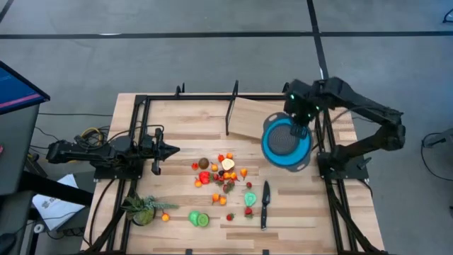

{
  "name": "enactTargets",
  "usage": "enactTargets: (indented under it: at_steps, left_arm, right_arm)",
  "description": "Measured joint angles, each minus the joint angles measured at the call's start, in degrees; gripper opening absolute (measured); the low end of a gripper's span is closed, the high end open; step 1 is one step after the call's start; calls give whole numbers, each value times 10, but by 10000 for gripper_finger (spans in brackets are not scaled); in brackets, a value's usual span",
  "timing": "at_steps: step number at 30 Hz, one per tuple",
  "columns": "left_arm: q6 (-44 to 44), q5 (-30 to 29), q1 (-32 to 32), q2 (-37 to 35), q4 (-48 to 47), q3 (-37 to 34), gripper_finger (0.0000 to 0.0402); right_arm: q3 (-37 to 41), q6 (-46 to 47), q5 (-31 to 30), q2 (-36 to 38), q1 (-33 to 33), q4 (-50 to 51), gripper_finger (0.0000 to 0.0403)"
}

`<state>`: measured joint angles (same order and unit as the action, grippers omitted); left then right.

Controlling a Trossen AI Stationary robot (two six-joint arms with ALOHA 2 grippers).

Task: Pick & Place Fruit
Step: Put the blue colander on the shelf

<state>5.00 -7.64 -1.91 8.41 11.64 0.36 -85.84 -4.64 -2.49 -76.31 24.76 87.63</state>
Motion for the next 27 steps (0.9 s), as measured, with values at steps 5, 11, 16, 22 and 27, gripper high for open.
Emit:
enactTargets:
  at_steps: [5, 11, 16, 22, 27]
  left_arm:
    - [0, 0, 0, 0, 0, 0, 1]
    - [0, 0, 0, 0, 0, 0, 1]
    - [0, 0, 0, 0, 0, 0, 1]
    - [0, 0, 0, 0, 0, 0, 1]
    - [0, 0, 0, 0, 0, 0, 1]
  right_arm:
    - [0, -84, 28, -48, 90, -2, 9]
    - [0, -167, 35, -109, 182, -18, 9]
    - [-22, -206, 42, -164, 242, -17, 9]
    - [-82, -228, 56, -241, 288, 15, 9]
    - [-102, -243, 55, -292, 309, 23, 9]
